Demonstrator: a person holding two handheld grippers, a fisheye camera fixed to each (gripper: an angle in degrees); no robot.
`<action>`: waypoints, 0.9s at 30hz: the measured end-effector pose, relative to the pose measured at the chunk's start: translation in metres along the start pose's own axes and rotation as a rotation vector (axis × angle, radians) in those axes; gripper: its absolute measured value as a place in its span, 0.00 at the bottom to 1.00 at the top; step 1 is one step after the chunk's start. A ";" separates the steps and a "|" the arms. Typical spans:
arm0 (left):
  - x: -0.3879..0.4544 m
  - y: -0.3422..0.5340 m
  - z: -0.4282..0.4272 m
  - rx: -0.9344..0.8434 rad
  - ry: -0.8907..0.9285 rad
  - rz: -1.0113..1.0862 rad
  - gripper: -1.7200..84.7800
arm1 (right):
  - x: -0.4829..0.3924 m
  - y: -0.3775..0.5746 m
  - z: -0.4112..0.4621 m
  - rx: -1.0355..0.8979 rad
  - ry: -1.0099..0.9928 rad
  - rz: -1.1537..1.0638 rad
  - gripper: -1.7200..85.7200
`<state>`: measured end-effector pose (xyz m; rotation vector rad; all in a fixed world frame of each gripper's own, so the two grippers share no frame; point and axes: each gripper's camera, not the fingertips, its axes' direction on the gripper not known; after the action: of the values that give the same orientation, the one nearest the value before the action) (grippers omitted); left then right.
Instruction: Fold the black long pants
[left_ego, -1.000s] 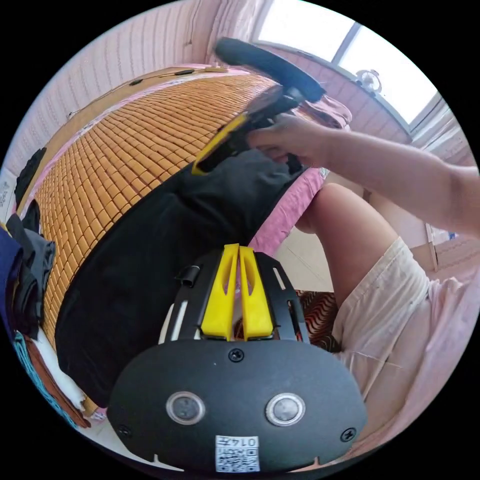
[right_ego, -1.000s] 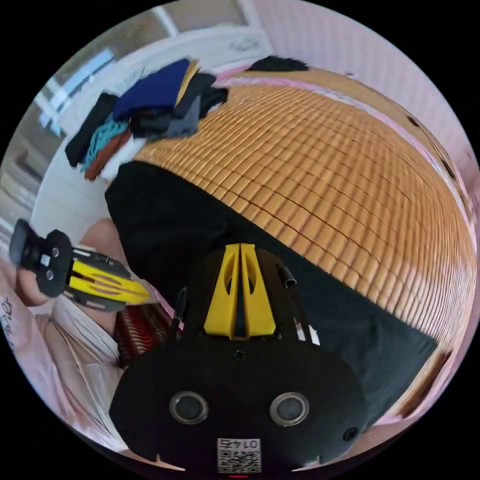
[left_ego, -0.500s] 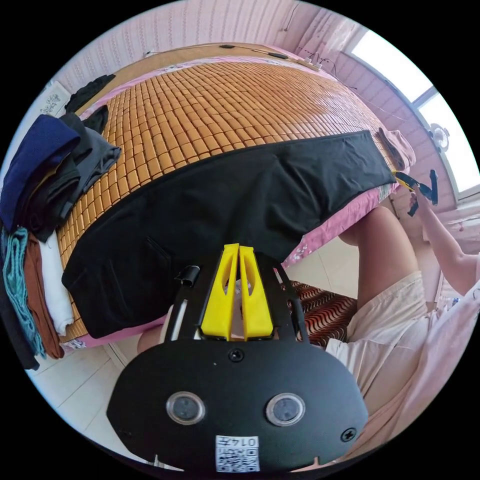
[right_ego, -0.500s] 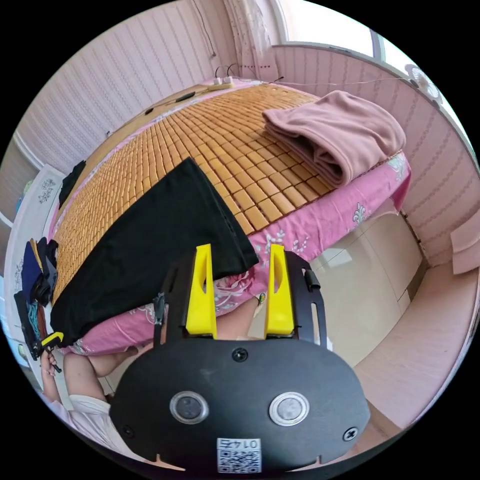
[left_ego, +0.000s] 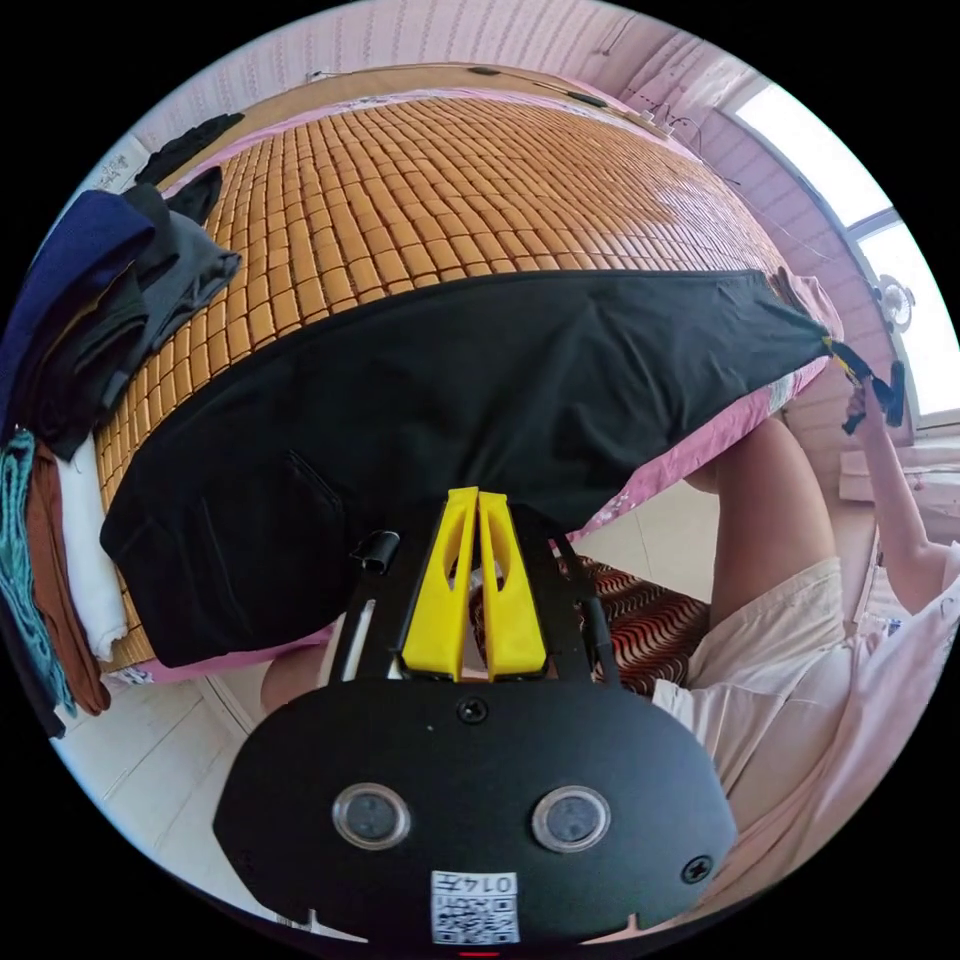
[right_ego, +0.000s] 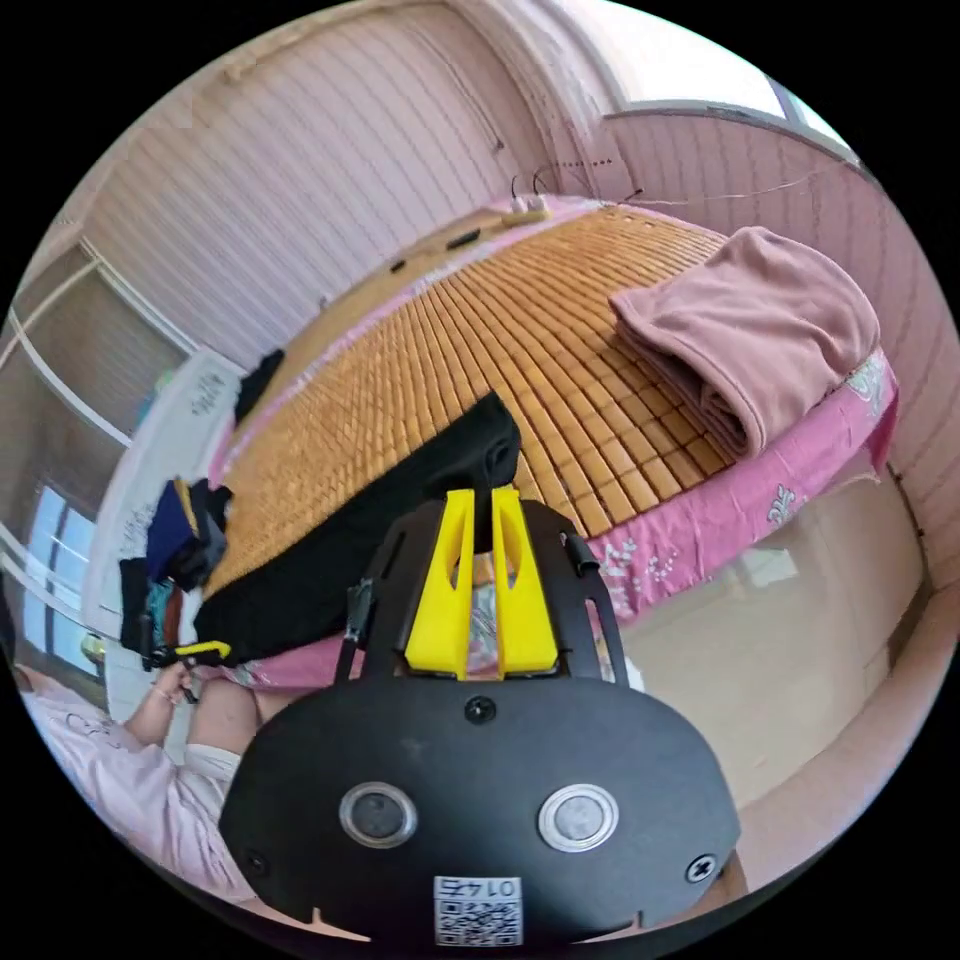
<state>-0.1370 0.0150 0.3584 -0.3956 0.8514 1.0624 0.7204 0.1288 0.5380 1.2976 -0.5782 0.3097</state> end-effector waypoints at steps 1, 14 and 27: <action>0.001 -0.001 0.004 0.003 0.005 0.017 0.01 | 0.000 -0.003 -0.020 0.071 -0.071 -0.008 0.05; 0.065 -0.031 0.035 0.171 0.552 0.174 0.01 | -0.208 -0.007 -0.097 0.216 -0.562 -0.603 0.05; -0.088 0.100 -0.050 0.247 0.316 -0.131 0.01 | -0.394 0.215 0.160 -0.708 -0.490 -0.825 0.08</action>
<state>-0.2647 -0.0245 0.4055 -0.4096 1.2070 0.7717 0.2485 0.0702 0.5158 0.8058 -0.4443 -0.8505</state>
